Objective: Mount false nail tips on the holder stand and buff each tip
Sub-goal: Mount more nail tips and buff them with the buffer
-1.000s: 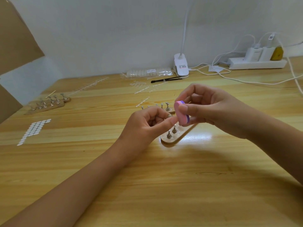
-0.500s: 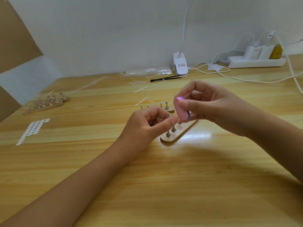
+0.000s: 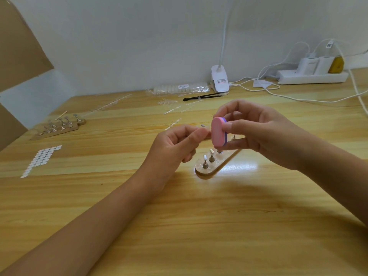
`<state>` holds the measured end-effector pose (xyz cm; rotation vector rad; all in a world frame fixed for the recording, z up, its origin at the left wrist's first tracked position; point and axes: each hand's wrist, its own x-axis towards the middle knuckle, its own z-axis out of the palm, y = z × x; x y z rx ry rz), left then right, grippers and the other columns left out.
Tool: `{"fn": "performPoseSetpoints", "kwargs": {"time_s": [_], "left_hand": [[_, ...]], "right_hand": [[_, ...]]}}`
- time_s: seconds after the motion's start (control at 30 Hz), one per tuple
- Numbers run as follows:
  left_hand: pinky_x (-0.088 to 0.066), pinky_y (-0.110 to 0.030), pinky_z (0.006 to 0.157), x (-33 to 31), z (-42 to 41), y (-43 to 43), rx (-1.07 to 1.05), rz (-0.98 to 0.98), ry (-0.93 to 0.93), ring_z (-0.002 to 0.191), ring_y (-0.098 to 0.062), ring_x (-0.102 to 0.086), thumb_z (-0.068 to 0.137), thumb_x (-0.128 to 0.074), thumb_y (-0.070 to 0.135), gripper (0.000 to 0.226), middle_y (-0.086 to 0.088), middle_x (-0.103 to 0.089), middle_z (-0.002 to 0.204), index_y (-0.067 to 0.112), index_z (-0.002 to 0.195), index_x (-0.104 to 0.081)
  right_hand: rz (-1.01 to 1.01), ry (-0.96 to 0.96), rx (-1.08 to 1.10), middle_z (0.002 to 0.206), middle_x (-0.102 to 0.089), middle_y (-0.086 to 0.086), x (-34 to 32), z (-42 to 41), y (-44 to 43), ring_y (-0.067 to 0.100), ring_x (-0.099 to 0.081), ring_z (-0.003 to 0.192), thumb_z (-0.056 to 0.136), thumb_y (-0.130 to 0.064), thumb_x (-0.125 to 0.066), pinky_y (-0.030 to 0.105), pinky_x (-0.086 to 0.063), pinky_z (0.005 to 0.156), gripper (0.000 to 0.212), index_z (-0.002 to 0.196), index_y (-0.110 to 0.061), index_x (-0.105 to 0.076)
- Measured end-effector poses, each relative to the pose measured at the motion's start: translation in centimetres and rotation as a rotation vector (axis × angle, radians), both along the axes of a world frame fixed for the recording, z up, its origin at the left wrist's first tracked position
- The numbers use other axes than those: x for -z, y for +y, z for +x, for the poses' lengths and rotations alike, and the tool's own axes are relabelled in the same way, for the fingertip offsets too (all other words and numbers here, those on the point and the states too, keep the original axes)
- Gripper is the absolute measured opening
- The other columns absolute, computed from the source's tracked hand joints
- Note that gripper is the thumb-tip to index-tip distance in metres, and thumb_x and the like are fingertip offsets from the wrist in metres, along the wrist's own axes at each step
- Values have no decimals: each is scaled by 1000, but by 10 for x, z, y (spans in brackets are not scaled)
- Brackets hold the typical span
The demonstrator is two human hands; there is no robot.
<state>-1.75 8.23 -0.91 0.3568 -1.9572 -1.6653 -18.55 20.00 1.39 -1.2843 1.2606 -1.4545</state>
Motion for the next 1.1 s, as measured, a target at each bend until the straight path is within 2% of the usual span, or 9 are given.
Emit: {"fn": "performPoseSetpoints", "kwargs": {"time_s": [0.1,0.23,0.33,0.5,0.6,0.67,0.83,0.97,1.1], "left_hand": [[-37,-14,54,0,0,0,4,10,-6,52,-5,-38,80,-63,43,18,17,-48,57,32,71,-74],[-37,-15,56,2,2,-4,-4,13,-5,55,-7,-36,83,-63,40,25,15,-44,59,18,86,-73],[-38,-14,57,3,2,-6,6,22,-6,55,-6,-38,85,-66,42,22,15,-45,60,22,86,-75],[-38,-15,57,4,1,-7,22,53,-21,56,-7,-37,88,-63,39,20,14,-43,60,22,83,-73],[-36,-16,57,3,2,-7,34,78,-24,56,-8,-35,87,-63,40,18,14,-41,61,29,78,-73],[-36,-16,57,3,2,-8,39,72,-29,56,-8,-35,86,-63,41,19,14,-41,61,31,74,-72],[-38,-15,57,3,2,-9,31,98,-24,56,-7,-35,85,-64,41,17,14,-41,61,28,79,-73],[-38,-15,56,4,2,-9,25,80,-43,54,-6,-37,85,-64,40,19,13,-43,60,24,77,-70],[-36,-15,56,3,1,-9,25,83,-27,54,-7,-35,84,-66,40,17,12,-41,60,24,78,-70]], "right_hand": [[-97,63,75,91,-71,4,-2,3,2,20,-71,89,80,-25,-73,26,-57,77,25,101,-14,-65],[-115,131,58,91,-72,6,-2,12,3,19,-72,85,81,-15,-70,22,-55,77,26,102,-5,-61],[-182,113,154,92,-72,8,-3,15,3,21,-73,87,78,-14,-71,24,-56,78,26,100,-5,-60],[-128,110,121,93,-73,12,-3,18,3,24,-74,87,76,-16,-72,25,-57,76,27,97,-4,-58],[-187,46,197,92,-73,12,-1,20,2,23,-74,86,77,-14,-70,24,-57,76,26,98,-3,-58],[-140,60,156,92,-73,12,-1,22,2,23,-74,87,77,-14,-70,24,-57,76,28,99,-1,-57],[-168,27,202,90,-74,9,-1,24,3,22,-74,87,75,-19,-70,24,-57,77,30,98,-3,-57],[-77,76,122,94,-75,10,0,24,2,23,-74,90,77,-18,-70,24,-58,77,35,102,2,-55],[-155,8,201,92,-72,8,2,21,1,23,-73,89,77,-22,-70,30,-58,83,30,99,-6,-59]]}}
